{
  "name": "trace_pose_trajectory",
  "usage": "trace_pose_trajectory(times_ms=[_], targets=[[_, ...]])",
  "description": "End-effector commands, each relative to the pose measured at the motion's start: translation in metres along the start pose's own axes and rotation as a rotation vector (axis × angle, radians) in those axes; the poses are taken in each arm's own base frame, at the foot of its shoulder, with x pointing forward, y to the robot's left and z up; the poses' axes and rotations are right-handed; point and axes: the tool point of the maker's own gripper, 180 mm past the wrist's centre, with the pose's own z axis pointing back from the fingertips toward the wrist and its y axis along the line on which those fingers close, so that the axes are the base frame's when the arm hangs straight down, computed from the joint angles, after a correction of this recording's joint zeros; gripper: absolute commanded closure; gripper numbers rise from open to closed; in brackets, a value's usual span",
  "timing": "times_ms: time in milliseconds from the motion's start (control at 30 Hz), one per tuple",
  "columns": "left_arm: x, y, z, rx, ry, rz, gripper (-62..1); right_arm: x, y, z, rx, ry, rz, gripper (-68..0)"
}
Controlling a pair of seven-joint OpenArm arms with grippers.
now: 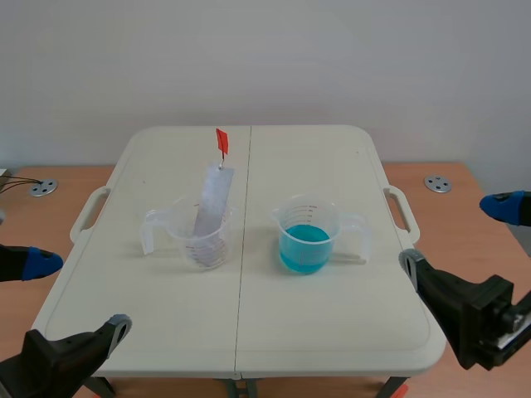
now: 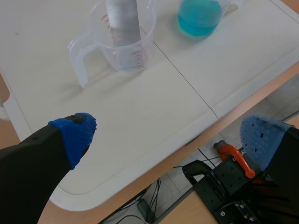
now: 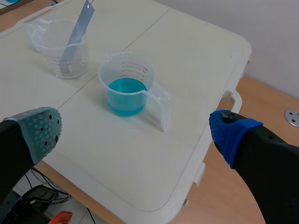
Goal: Hold the metal plate by the orange handle, dip it into the blue solution, take it out and point at it, then put the plate back in the beaker on the left.
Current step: 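Lift the metal plate out of the left beaker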
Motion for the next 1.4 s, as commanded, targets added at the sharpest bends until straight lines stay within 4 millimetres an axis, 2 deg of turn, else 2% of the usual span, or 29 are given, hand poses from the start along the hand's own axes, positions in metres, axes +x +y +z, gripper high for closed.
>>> trace_pose_trajectory(times_ms=[0, 33, 167, 200, 367, 500, 733, 1033, 1200, 1367], targets=[[0.005, -0.003, 0.000, -0.008, -0.024, 0.010, -61.6, 0.015, 0.001, -0.003, 0.009, -0.053, -0.001, -66.3], [0.005, -0.004, 0.000, -0.008, -0.022, 0.012, -55.0, 0.015, 0.001, -0.004, 0.014, -0.053, 0.002, -66.3], [0.002, -0.006, 0.001, -0.013, -0.015, 0.017, -7.3, 0.021, -0.006, -0.010, 0.004, -0.076, 0.011, -66.3], [0.002, -0.006, 0.001, -0.015, -0.015, 0.016, -0.6, 0.021, -0.006, -0.012, 0.006, -0.077, 0.009, -66.3], [0.000, -0.007, 0.002, -0.016, -0.014, 0.021, -1.6, 0.018, -0.002, -0.032, 0.039, -0.071, -0.009, -66.3], [-0.010, -0.009, 0.007, -0.009, 0.015, 0.036, -1.7, 0.018, -0.003, -0.049, 0.054, -0.081, -0.019, -66.3], [-0.045, -0.002, 0.034, 0.075, 0.122, 0.082, -1.6, 0.032, 0.010, -0.080, 0.127, -0.102, -0.022, -66.3], [-0.109, -0.013, 0.082, 0.101, 0.379, 0.022, -1.6, 0.055, 0.025, -0.118, 0.184, -0.129, -0.022, -66.3], [-0.140, -0.020, 0.102, 0.094, 0.453, 0.060, -1.6, 0.057, 0.034, -0.140, 0.213, -0.120, -0.037, -66.3], [-0.164, -0.018, 0.117, 0.114, 0.489, 0.092, -1.6, 0.058, 0.046, -0.162, 0.256, -0.120, -0.061, -66.3]])
